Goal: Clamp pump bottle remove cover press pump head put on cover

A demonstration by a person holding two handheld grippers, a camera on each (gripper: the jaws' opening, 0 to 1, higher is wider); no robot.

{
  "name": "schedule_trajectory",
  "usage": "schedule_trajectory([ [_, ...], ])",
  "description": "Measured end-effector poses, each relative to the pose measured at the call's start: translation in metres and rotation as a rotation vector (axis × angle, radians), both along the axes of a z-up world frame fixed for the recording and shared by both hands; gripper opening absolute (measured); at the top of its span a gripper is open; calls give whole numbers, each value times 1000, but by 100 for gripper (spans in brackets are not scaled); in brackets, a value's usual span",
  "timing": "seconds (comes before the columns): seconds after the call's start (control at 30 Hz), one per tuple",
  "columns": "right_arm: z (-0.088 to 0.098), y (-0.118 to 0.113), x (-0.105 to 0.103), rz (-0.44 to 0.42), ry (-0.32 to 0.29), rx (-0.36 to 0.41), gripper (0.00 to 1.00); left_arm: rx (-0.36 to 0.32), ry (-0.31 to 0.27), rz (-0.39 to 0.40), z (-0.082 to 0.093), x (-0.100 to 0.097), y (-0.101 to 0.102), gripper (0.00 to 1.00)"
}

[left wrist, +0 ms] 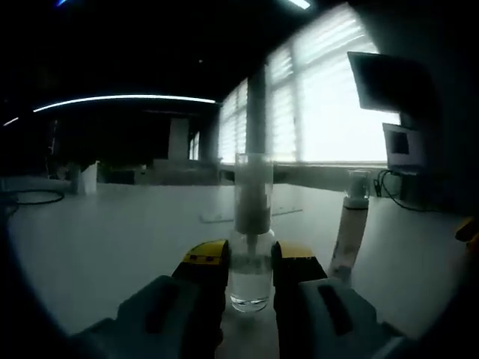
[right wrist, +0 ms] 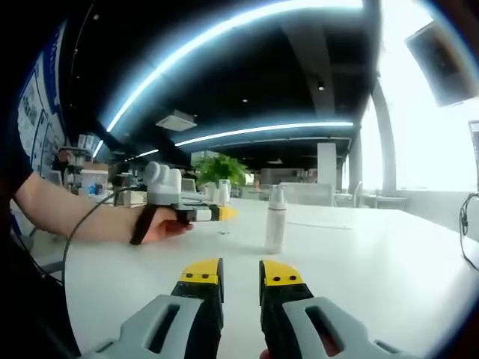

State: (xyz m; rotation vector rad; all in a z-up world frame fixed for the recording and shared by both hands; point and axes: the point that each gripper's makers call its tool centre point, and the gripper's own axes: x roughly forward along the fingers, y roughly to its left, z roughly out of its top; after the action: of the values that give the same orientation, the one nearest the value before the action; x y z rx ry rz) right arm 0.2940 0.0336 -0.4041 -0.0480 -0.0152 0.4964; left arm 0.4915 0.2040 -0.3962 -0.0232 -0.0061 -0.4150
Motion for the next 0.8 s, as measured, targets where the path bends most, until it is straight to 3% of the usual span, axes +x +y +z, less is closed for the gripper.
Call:
schedule_trajectory([
  [0.4, 1, 0, -1, -1, -4, 1, 13, 86, -6, -55, -7, -1, -15, 14],
  [0.57, 1, 0, -1, 1, -7, -3, 13, 66, -2, -61, -8, -1, -14, 14],
  [0.8, 2, 0, -2, 1, -10, 0, 13, 116, 14, -78, -14, -4, -18, 15],
])
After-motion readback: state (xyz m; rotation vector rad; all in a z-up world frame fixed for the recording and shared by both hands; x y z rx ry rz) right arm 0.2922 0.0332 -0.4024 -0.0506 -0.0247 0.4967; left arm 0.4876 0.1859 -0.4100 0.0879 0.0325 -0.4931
